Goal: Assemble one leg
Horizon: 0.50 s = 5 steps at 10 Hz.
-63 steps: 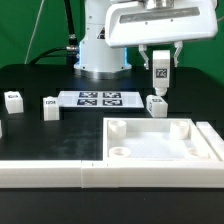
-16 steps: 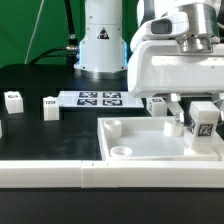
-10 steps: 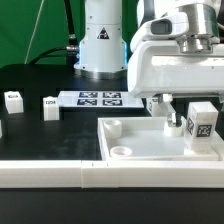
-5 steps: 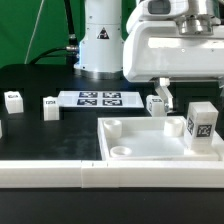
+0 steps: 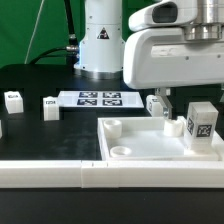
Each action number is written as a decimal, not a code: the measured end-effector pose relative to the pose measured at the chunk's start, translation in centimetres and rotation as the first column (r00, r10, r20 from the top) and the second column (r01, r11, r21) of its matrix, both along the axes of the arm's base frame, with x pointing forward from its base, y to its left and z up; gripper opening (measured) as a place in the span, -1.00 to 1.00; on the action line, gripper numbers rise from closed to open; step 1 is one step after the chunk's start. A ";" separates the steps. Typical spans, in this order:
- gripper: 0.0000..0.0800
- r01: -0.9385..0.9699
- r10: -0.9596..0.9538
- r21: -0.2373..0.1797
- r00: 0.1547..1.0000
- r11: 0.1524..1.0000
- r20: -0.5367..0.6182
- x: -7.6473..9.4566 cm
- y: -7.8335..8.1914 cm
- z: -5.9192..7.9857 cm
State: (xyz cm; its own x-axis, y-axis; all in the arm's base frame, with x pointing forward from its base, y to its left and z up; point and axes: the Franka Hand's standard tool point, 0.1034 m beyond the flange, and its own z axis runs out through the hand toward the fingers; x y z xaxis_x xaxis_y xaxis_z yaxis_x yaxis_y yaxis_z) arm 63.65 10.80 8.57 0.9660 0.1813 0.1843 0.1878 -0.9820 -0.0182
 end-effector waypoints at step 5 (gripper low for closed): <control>0.62 0.014 -0.017 -0.014 0.968 1.000 -0.249 0.5 0.3 -0.2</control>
Offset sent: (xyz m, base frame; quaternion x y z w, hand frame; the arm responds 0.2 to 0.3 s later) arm 0.0078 -0.0001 -0.0027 -0.0015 -0.0681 0.0018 0.9977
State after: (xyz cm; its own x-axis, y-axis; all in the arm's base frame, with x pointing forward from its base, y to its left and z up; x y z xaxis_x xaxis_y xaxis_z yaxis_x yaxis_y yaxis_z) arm 64.19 11.10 8.37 0.9839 0.1669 -0.0643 0.1639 -0.9852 -0.0501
